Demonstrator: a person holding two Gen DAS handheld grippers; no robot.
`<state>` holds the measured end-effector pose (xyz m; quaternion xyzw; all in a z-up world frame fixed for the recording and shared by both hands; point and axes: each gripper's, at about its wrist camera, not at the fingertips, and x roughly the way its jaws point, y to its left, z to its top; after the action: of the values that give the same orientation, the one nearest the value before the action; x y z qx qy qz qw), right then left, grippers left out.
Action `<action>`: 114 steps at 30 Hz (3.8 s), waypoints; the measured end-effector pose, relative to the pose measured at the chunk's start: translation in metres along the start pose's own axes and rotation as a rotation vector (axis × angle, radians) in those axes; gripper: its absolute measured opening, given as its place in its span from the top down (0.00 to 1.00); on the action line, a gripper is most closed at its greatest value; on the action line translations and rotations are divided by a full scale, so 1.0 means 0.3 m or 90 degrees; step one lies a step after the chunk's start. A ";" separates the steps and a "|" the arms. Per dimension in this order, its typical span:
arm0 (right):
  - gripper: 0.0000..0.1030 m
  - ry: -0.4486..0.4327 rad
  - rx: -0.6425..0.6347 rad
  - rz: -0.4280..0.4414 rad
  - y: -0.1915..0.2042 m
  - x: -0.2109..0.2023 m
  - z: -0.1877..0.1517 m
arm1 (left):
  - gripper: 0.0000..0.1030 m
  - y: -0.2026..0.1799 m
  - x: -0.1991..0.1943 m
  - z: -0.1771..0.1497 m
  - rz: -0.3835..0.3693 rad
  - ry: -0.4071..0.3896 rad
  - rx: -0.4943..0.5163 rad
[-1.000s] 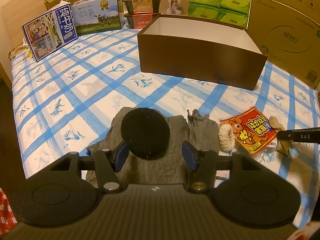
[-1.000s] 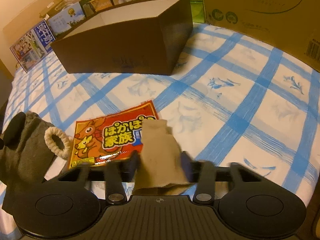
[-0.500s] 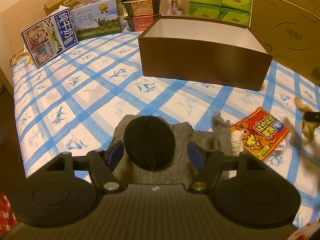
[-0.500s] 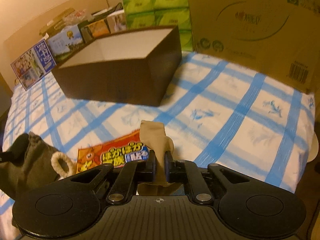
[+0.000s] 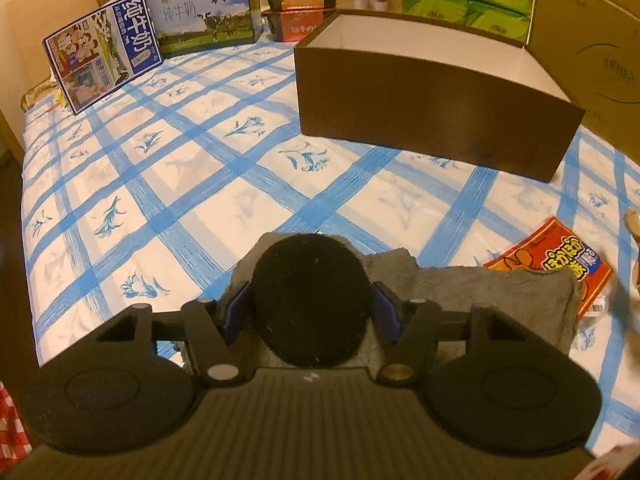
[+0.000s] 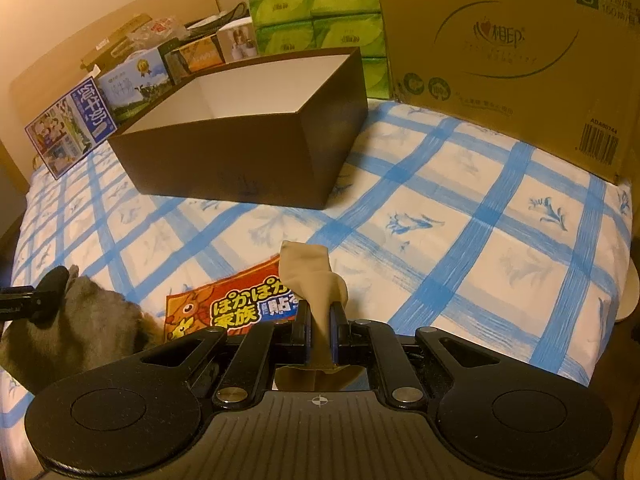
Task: Organize soft objects
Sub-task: 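Carry the black pad with the left tool while the right tool carries the beige sock to the box, then release the black pad into the box with the left tool while the right tool drops the sock in, then withdraw both tools and move the left tool toward the grey cloth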
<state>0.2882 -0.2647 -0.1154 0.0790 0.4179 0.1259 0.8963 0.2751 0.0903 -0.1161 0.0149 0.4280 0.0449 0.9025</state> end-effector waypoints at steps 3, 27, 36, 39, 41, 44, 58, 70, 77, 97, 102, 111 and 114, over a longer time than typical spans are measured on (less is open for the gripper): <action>0.91 -0.006 -0.001 0.005 0.000 -0.013 0.006 | 0.42 0.006 -0.035 -0.005 -0.008 -0.020 0.006; 0.91 -0.118 -0.075 0.103 0.098 -0.055 0.373 | 0.42 -0.134 -0.113 0.429 -0.123 -0.158 0.078; 0.91 -0.131 -0.088 0.116 0.092 0.100 0.604 | 0.42 -0.269 0.031 0.697 -0.147 -0.162 0.117; 0.91 -0.125 -0.092 0.104 0.073 0.166 0.659 | 0.42 -0.315 0.095 0.766 -0.147 -0.153 0.127; 0.91 -0.125 -0.093 0.102 0.055 0.210 0.690 | 0.42 -0.350 0.150 0.808 -0.144 -0.142 0.135; 0.91 -0.124 -0.095 0.092 0.031 0.267 0.728 | 0.41 -0.392 0.220 0.855 -0.144 -0.129 0.137; 0.91 -0.119 -0.074 0.075 -0.027 0.407 0.810 | 0.33 -0.484 0.386 0.970 -0.132 -0.126 0.143; 0.28 -0.189 -0.054 0.068 -0.007 0.371 0.833 | 0.33 -0.359 0.357 0.897 -0.109 -0.098 0.136; 0.28 -0.180 -0.052 0.079 -0.005 0.276 0.796 | 0.33 -0.260 0.264 0.835 -0.107 -0.090 0.119; 0.27 -0.122 -0.044 0.102 0.048 -0.010 0.455 | 0.33 -0.069 -0.137 0.561 -0.122 -0.130 0.067; 0.27 -0.123 -0.038 0.105 0.070 -0.088 0.380 | 0.33 -0.018 -0.233 0.472 -0.115 -0.137 0.057; 0.27 -0.124 -0.024 0.123 0.113 -0.197 0.297 | 0.33 0.022 -0.377 0.332 -0.112 -0.145 0.054; 0.27 -0.119 -0.027 0.122 0.137 -0.228 0.263 | 0.33 0.021 -0.407 0.285 -0.109 -0.135 0.062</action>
<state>0.2999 -0.2484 -0.0051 0.1111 0.3201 0.2118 0.9167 0.2639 0.0860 0.0326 0.0271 0.3316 -0.0546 0.9415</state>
